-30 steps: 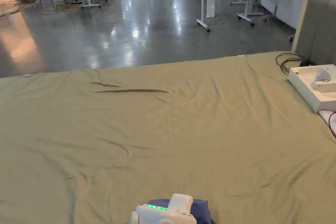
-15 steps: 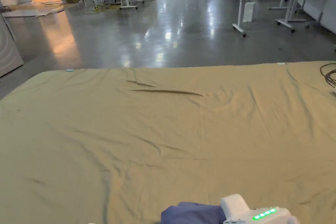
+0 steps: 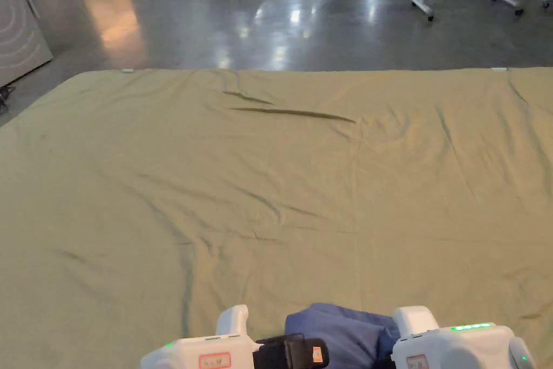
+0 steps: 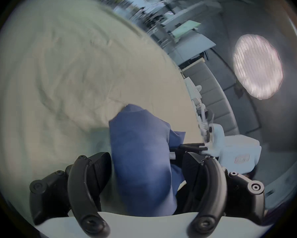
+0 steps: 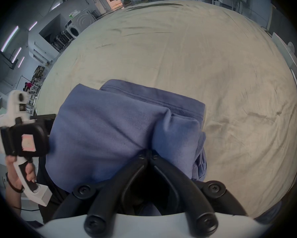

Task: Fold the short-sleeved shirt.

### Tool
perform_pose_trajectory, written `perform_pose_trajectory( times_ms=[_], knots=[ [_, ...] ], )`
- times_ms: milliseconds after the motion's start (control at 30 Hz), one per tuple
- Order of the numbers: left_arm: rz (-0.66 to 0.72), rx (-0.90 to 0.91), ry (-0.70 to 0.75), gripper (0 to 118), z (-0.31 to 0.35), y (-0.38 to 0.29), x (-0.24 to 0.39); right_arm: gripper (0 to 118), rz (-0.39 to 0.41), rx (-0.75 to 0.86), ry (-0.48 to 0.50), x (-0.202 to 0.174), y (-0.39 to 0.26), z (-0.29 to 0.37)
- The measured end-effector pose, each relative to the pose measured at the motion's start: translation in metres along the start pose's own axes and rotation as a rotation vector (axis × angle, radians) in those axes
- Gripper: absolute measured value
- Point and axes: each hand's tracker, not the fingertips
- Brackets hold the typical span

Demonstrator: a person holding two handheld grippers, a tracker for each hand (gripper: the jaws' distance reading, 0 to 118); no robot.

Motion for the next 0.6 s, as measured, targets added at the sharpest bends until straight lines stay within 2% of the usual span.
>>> perform_pose_trajectory(
  times_ms=[33,67,100,133,233,300,433,500,533,600],
  knots=[
    [0.04,-0.027,-0.053,88,-0.008,0.003,-0.007,0,-0.005,0.003,0.007,0.002,-0.001,0.0],
    [0.063,-0.069,-0.045,83,-0.017,0.004,-0.012,0,-0.005,0.004,0.013,0.003,-0.001,0.0],
    [0.073,-0.094,-0.02,68,-0.023,0.005,-0.016,0,-0.003,0.005,0.019,0.004,-0.001,0.0],
    [0.063,-0.071,0.001,59,-0.023,0.007,-0.015,0,-0.001,0.008,0.027,0.006,-0.002,-0.001],
    [0.09,-0.064,0.007,55,-0.02,0.007,-0.013,0,-0.012,0.019,0.052,0.01,-0.004,-0.001],
    [0.082,-0.056,0.001,45,-0.021,0.005,-0.011,0,-0.031,0.033,0.071,0.013,-0.007,0.0],
    [0.101,-0.043,0.008,41,-0.011,0.004,0.0,0,-0.051,0.061,0.108,0.015,-0.01,0.017],
    [0.123,-0.022,-0.078,41,0.011,0.01,0.002,0,-0.092,0.225,0.112,0.01,-0.026,0.049],
    [0.144,0.017,-0.124,41,0.028,0.013,0.004,0,-0.102,0.279,0.143,0.009,-0.036,0.064],
    [0.114,0.06,-0.094,41,0.069,0.027,0.004,0,-0.156,0.313,0.228,0.011,-0.053,0.088]
  ],
)
